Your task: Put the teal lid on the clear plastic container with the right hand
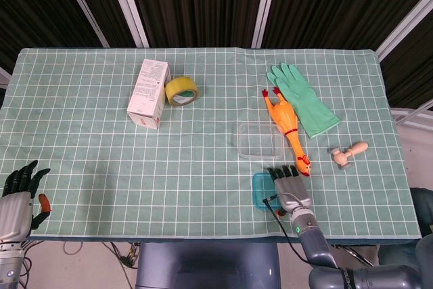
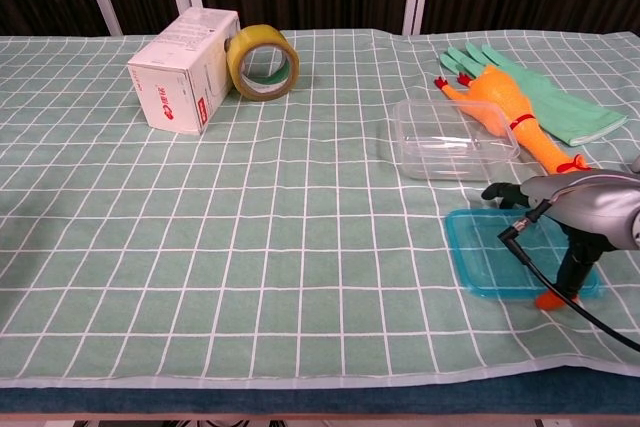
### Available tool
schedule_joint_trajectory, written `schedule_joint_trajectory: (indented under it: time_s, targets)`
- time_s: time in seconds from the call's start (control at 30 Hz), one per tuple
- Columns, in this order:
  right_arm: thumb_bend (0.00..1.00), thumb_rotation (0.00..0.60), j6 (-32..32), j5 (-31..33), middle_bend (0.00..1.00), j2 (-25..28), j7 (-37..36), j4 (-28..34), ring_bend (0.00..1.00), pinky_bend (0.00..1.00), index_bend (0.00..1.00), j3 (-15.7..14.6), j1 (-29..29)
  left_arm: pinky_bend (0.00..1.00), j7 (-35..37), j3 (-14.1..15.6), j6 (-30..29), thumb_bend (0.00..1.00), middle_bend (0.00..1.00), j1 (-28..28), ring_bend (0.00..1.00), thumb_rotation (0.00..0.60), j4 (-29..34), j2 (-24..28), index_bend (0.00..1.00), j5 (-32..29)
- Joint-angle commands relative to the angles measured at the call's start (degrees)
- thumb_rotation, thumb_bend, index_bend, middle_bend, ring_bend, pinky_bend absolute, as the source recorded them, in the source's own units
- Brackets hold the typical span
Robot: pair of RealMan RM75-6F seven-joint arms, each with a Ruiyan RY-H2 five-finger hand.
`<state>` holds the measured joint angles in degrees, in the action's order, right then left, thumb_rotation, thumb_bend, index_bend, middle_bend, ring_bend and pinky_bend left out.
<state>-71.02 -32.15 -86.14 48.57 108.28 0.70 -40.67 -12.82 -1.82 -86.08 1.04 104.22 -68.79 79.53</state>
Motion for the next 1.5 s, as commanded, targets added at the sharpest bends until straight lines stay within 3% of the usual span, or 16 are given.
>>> schedule_joint_trajectory:
  time_s: [0.03, 0.23, 0.43, 1.13, 1.5]
  targets:
    - [0.2, 0.6, -0.15, -0.96, 0.3, -0.32, -0.85, -0.45, 0.0, 0.0, 0.0, 0.18, 0.29, 0.0, 0.04, -0.01, 0.02, 0.74, 0.0, 0.0, 0.0, 0.6, 0.02, 0.03, 0.18, -0.01]
    - [0.23, 0.6, 0.68, -2.0, 0.41, -0.32, -3.32, -0.89, 0.07, 0.0, 0.0, 0.65, 0.99, 0.0, 0.1, 0.02, 0.11, 0.74, 0.0, 0.02, 0.0, 0.6, 0.06, 0.09, 0.18, -0.06]
    - [0.24, 0.6, 1.1, -4.76, 0.45, -0.24, -6.13, -1.47, 0.11, 0.0, 0.0, 0.7, 2.01, 0.0, 0.07, 0.05, 0.28, 0.74, 0.0, 0.06, 0.0, 0.6, 0.15, 0.18, 0.18, -0.17]
    - [0.26, 0.6, 0.33, -11.55, 0.47, 2.07, -8.98, 0.05, 0.12, 0.0, 0.0, 0.46, 4.35, 0.0, 0.1, 0.09, 0.32, 0.74, 0.0, 0.07, 0.0, 0.6, 0.24, 0.26, 0.18, -0.24]
    - [0.26, 0.6, -2.3, -14.45, 0.47, 8.78, -8.99, 8.74, 0.12, 0.0, 0.0, -0.23, 6.15, 0.0, 0.15, 0.07, 0.31, 0.74, 0.0, 0.06, 0.0, 0.6, 0.27, 0.29, 0.18, -0.26]
